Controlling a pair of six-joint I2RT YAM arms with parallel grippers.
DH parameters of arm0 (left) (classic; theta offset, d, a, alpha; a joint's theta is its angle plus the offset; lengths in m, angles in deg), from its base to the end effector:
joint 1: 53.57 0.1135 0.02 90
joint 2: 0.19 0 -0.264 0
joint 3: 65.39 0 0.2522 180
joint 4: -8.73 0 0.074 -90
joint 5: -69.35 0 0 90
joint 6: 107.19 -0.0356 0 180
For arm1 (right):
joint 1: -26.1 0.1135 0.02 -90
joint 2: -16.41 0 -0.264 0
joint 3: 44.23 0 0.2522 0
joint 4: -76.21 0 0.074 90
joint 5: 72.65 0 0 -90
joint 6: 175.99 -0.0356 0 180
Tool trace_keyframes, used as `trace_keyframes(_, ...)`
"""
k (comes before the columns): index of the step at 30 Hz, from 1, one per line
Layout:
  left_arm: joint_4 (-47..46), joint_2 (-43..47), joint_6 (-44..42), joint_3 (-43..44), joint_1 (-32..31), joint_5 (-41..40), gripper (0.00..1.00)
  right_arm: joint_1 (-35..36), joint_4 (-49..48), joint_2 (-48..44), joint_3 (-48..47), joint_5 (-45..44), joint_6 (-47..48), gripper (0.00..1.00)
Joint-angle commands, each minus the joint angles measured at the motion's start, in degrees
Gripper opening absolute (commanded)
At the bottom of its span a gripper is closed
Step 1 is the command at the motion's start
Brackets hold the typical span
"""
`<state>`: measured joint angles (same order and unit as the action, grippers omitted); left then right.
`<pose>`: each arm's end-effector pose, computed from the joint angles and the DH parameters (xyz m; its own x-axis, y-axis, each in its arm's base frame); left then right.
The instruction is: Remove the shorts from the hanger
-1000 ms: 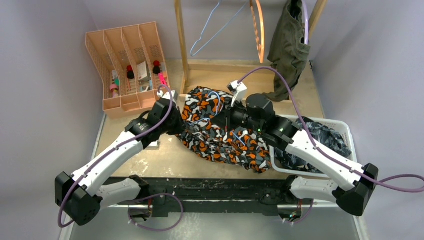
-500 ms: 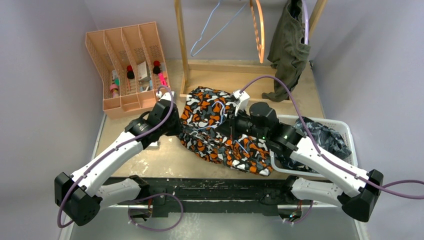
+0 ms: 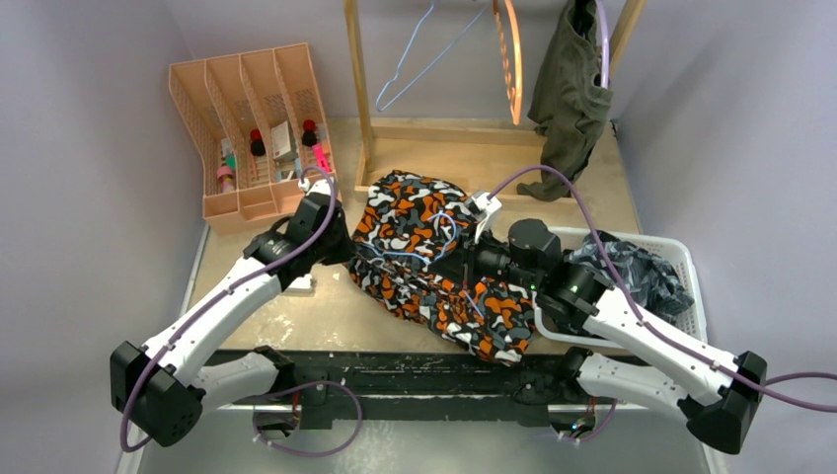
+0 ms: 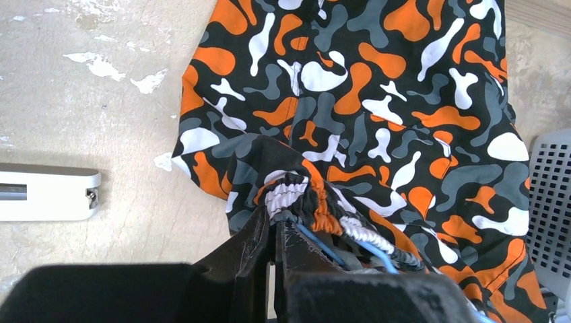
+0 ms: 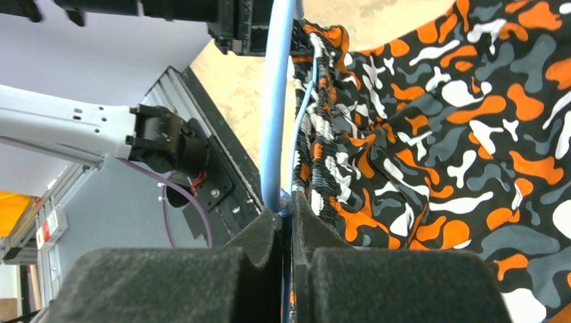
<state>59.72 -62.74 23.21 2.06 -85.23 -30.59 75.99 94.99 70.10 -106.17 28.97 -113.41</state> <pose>0.1949 -0.1130 0.2907 -0.7360 -0.2961 -0.6087 -0.0813 0.9314 -0.3548 0.1364 0.1731 0.3425 -0.5082 0.0968 -0.8558 -0.7240 0.4901 0.4854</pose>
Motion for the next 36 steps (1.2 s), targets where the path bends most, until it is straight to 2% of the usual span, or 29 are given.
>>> trace_keyframes(1,-4.08,-0.65,-0.30,-1.35,3.38,0.93,0.00,0.47,-3.16,-2.39,-0.09,4.27,-1.00,0.00)
trace_keyframes(4,-5.00,-1.37,-0.46,-1.49,3.53,3.63,0.00,0.47,-3.63,-1.90,0.04,6.47,-0.56,0.00)
trace_keyframes(7,-5.83,-1.16,-0.30,-2.33,3.53,6.60,0.00,0.54,-2.63,-1.40,-0.18,5.01,-0.41,0.00)
trace_keyframes(19,-2.06,0.81,-0.86,-4.13,3.53,1.10,0.00,0.49,-3.21,-2.78,-0.23,0.39,-1.06,0.00)
trace_keyframes(23,-1.61,-0.72,-1.03,-3.36,3.77,-1.90,0.08,0.54,-3.05,-4.27,-0.28,0.81,-0.93,0.00)
trace_keyframes(30,-2.61,-3.18,-0.50,-0.81,3.80,0.40,0.11,0.55,-1.89,-5.70,0.42,-0.51,-1.51,0.00)
trace_keyframes(36,-2.88,-1.38,-1.25,-0.75,3.80,3.27,0.12,0.51,-1.27,-5.00,0.44,-2.15,-2.06,0.00)
